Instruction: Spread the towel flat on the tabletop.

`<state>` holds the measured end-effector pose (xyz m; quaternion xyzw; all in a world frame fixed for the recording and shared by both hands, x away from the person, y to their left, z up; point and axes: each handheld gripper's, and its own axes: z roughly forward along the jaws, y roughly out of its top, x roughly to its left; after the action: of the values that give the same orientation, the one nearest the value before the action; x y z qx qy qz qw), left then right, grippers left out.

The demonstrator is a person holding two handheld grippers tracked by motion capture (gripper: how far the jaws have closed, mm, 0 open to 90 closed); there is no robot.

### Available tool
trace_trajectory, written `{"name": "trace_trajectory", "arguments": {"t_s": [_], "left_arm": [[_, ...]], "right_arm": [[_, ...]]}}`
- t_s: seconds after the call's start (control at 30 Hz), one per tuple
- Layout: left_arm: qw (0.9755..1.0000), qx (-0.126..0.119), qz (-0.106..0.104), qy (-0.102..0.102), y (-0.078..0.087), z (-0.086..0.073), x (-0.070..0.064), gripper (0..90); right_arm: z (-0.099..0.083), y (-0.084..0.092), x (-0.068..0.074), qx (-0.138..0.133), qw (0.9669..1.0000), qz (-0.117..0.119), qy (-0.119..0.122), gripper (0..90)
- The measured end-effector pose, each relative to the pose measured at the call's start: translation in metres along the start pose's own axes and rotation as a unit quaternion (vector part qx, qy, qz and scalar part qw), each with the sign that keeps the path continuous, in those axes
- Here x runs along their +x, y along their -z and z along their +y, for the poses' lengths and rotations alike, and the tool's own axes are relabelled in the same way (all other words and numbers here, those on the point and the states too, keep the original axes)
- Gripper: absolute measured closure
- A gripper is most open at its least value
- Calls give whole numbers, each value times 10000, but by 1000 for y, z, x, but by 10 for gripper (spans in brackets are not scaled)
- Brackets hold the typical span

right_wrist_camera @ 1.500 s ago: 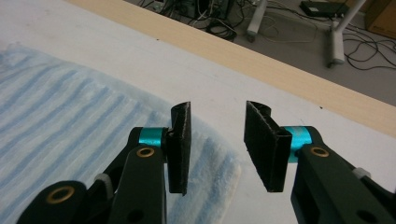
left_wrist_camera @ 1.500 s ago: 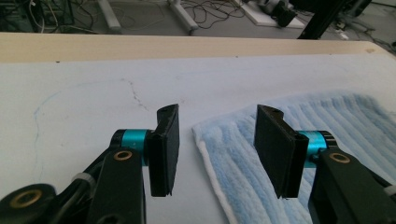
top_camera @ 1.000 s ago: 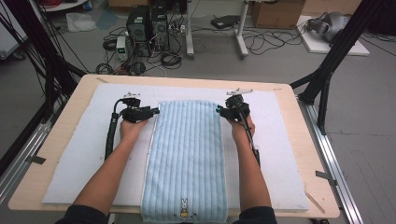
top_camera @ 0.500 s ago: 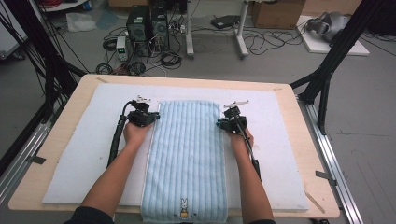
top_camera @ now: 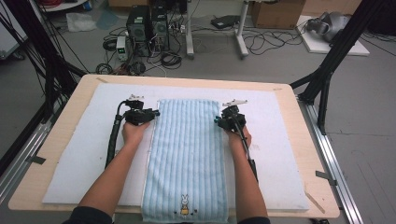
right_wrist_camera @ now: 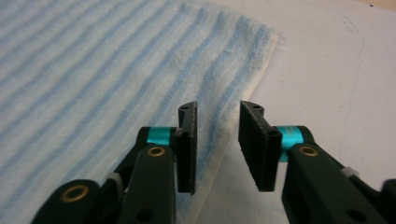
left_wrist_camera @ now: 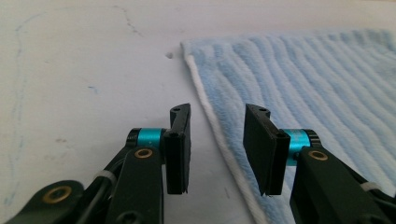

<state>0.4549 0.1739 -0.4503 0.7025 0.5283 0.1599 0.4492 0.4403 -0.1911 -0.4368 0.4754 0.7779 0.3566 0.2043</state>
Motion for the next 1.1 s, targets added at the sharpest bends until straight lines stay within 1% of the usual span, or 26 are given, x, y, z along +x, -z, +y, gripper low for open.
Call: {"name": "trace_trajectory", "arguments": {"t_s": [0.07,0.13,0.2,0.23,0.3,0.33,0.37,0.4,0.43,0.47,0.5,0.53,0.57,0.63,0.7,0.73,0.77,0.83,0.87,0.9,0.93,0.97,1.0,1.03,1.07,1.1], "left_arm": [[9998,-127,-174,2,4,-2,-2,607],[9994,-147,-319,32,6,-6,-5,601],[9994,-39,-328,40,5,-8,-6,544],[9994,21,-344,17,5,-9,-7,530],[9993,49,-362,-43,5,-10,-11,521],[9992,121,-372,-65,4,-10,-13,526],[9991,236,-330,-158,3,-11,-16,540],[9990,244,-232,-296,3,-11,-19,544],[9985,267,-178,-433,2,-11,-22,570],[9979,295,-58,-567,2,-12,-26,628],[9971,309,96,-692,2,-12,-29,711],[9964,327,73,-783,1,-12,-30,833],[9961,332,103,-805,1,-12,-30,862],[9966,305,144,-747,0,-11,-30,869],[9974,275,233,-625,0,-11,-28,869],[9978,270,247,-557,0,-11,-27,868],[9982,238,277,-483,0,-11,-26,866],[9984,234,293,-433,1,-11,-25,825],[9985,209,319,-404,1,-10,-24,764],[9982,210,382,-411,3,-10,-24,676],[9985,168,376,-363,4,-10,-22,591],[9991,149,263,-306,6,-9,-20,510],[9996,86,116,-239,10,-9,-17,490],[9998,-5,-11,-208,14,-9,-15,466],[9996,-198,-119,-175,18,-10,-14,418],[9988,-408,-227,-150,24,-11,-13,400]], "right_arm": [[-1,8,0,-69,10000,-5,48,622],[-3,16,1,-93,9999,107,41,585],[-8,26,2,-196,9996,175,141,575],[-10,28,3,-223,9994,217,150,563],[-19,38,5,-293,9988,378,122,558],[-22,42,6,-277,9985,443,149,558],[-25,45,6,-223,9986,421,219,556],[-26,48,7,-93,9987,458,209,549],[-27,50,7,-20,9985,512,192,546],[-29,52,9,-14,9983,545,200,550],[-30,54,11,-53,9982,553,244,557],[-31,56,13,-17,9980,552,315,573],[-33,55,16,43,9978,516,418,588],[-37,53,21,220,9974,493,480,624],[-41,49,23,358,9966,555,499,673],[-44,47,25,430,9962,514,560,691],[-46,46,26,435,9961,485,596,693],[-48,47,26,383,9967,432,568,683],[-48,48,26,374,9967,378,613,668],[-48,48,26,361,9967,317,648,653],[-48,49,26,344,9970,249,651,638],[-48,51,24,314,9972,265,617,635],[-48,54,23,228,9978,315,535,622],[-48,57,21,77,9981,366,489,604],[-47,61,19,-37,9983,398,428,572],[-47,66,17,-166,9983,397,386,532]]}}
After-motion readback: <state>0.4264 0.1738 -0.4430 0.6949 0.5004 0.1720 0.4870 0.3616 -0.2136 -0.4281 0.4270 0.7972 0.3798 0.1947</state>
